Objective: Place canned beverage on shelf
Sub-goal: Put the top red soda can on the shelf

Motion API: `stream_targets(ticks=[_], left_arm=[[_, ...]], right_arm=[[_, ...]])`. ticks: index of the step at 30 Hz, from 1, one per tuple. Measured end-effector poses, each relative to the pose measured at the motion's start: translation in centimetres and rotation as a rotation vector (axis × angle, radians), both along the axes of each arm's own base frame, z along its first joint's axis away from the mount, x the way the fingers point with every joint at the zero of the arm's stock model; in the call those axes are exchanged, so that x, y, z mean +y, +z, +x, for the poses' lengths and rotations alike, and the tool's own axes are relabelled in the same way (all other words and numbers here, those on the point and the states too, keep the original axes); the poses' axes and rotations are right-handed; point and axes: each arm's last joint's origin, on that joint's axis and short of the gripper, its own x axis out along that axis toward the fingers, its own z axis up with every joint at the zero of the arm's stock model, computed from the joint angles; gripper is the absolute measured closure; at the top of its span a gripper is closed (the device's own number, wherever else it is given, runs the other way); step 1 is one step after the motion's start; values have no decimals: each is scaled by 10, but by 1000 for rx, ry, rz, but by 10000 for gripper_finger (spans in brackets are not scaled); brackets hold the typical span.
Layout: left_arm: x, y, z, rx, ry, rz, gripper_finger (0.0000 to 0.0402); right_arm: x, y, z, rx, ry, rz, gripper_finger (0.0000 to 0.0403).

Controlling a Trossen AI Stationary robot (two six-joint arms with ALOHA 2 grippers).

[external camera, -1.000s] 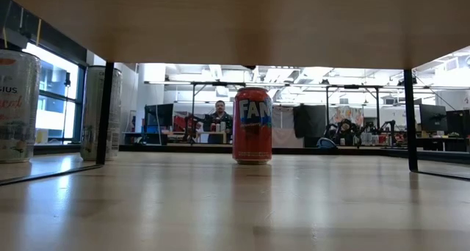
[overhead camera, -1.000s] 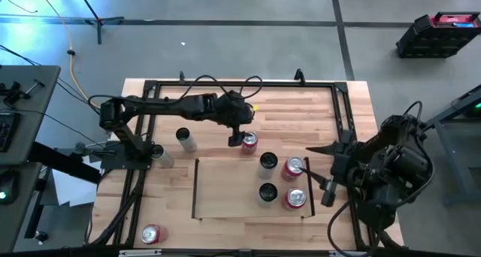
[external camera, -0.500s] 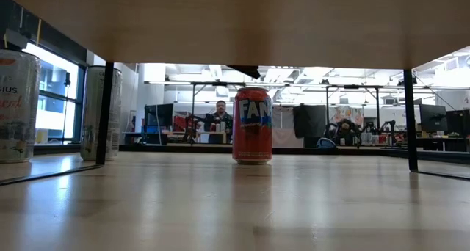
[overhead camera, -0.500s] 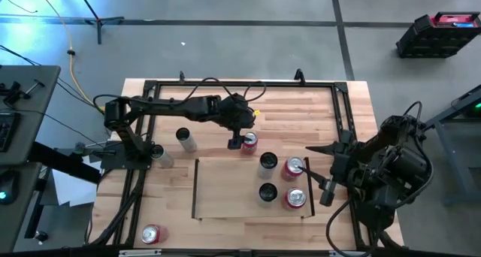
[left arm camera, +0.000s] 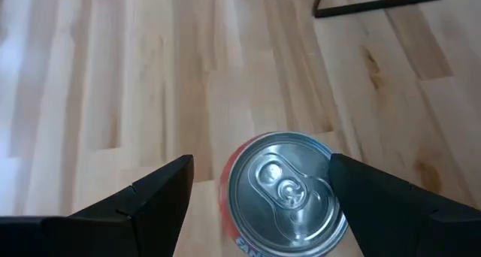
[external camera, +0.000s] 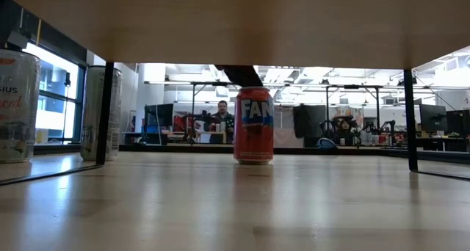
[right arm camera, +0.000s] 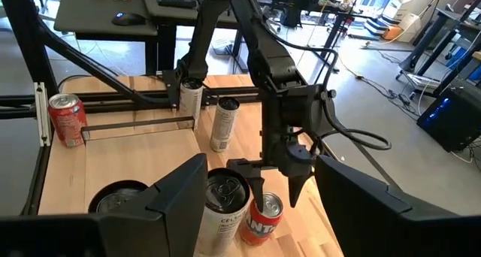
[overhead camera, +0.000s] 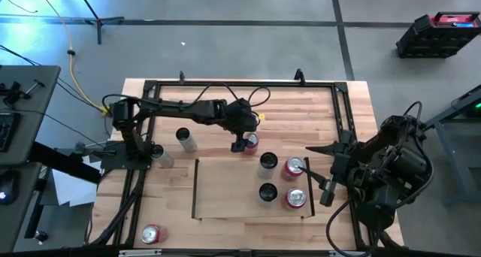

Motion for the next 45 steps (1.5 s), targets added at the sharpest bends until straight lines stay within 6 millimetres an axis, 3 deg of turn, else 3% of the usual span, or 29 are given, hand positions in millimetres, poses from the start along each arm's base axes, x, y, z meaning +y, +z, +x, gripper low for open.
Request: stream_targets(ticks=[18, 27, 34, 45], left_arm=[[0, 5, -4, 4, 10, 4, 98], [-5, 24, -10, -53, -15, -18, 98], [-5, 12, -9, 1, -6, -63, 98], [-1, 11, -7, 2, 50, -30, 98]], right_arm=[[0, 0, 0, 7, 6, 7, 172], [0, 0, 0, 9, 4, -1, 172], [0, 0, 0, 5, 2, 0, 172], [0, 0, 0, 9, 7, 10, 172]])
